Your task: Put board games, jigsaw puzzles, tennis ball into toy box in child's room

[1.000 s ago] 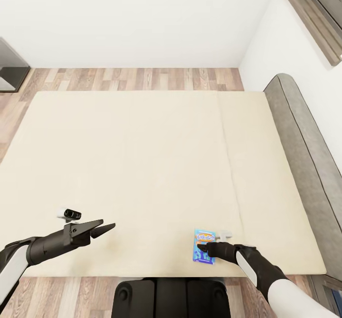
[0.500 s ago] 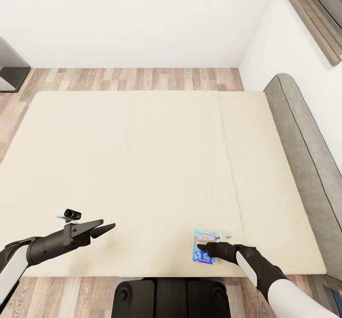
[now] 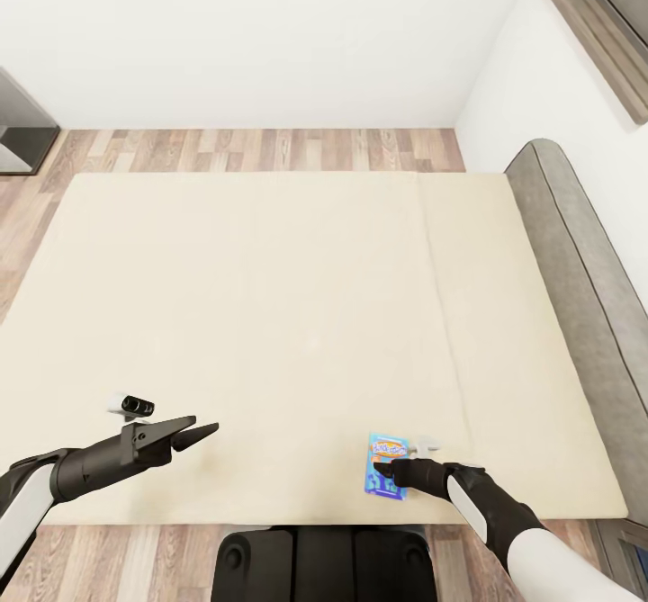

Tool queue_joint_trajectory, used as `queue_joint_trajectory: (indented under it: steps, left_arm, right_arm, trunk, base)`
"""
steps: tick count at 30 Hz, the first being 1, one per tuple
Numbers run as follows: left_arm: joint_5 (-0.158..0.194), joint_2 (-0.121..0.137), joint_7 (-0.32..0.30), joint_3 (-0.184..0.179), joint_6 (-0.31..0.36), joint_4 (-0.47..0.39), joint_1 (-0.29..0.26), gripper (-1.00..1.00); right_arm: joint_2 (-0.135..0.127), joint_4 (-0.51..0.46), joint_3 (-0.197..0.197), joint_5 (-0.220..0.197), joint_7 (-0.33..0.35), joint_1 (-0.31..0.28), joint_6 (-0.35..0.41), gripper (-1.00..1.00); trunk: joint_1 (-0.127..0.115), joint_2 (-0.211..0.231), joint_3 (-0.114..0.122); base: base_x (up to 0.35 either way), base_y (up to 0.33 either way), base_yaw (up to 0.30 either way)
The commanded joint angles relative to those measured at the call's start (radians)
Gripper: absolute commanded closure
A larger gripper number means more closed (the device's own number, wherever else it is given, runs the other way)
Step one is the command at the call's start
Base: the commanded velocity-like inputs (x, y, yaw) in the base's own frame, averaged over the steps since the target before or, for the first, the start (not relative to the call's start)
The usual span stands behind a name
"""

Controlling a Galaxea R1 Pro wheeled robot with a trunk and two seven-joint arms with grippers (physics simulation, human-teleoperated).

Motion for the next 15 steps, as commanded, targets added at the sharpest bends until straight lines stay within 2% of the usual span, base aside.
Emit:
queue_joint_trajectory:
  steps: [1,15]
  left_arm:
    - [0.001,0.000,-0.002,0.000,0.005,0.000,0.000,-1.00]
    - [0.001,0.000,-0.002,0.000,0.005,0.000,0.000,-1.00]
  right_arm:
    - [-0.001,-0.002,0.005,-0.008,-0.001,0.000,0.006,-1.00]
    - [-0.001,-0.002,0.006,-0.007,-0.001,-0.001,0.005,-1.00]
  trunk:
    - [0.001,-0.001,-0.001]
    - [0.001,-0.001,-0.001]
  base:
    - [0.000,0.073,0.000]
    - [0.000,0.011,0.000]
